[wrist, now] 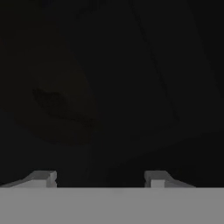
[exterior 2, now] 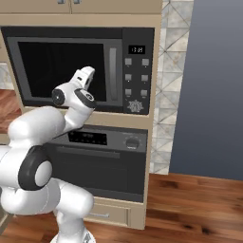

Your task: Remove the tangerine from the bowl and place it on the small plate. Then place the bowl with only the chicken drumstick in the microwave, close the door, and press the start button to microwave the chicken drumstick.

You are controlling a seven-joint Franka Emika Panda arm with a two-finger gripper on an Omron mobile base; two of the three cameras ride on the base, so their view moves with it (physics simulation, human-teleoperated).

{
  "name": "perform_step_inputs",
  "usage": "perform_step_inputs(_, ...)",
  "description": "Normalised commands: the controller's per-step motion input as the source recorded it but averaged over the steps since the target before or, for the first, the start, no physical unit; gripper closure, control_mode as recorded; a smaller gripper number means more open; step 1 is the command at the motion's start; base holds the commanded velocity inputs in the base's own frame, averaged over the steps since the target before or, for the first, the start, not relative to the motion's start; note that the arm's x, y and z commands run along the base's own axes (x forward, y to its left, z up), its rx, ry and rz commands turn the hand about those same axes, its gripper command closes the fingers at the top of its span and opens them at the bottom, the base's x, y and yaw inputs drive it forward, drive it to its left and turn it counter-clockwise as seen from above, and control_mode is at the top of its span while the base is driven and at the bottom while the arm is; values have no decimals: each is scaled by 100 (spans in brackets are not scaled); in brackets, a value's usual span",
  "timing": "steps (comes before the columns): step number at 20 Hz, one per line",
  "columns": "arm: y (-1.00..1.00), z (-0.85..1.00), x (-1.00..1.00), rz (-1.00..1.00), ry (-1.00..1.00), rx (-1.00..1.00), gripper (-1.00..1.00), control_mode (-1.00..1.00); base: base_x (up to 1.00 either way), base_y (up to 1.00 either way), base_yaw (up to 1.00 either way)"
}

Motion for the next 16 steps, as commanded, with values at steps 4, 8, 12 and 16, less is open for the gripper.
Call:
perform_step_inputs(4,-12,2,-22,5,1,0,-100,-100,0,0,0)
perform_step_inputs(8,-27,4,-81,0,0,2,-100,-100,0,0,0)
perform_step_inputs(12,-31,30,-92,0,0,5,-100,-100,0,0,0)
perform_step_inputs(16,-31,55,-91,1,0,5,-100,-100,0,0,0)
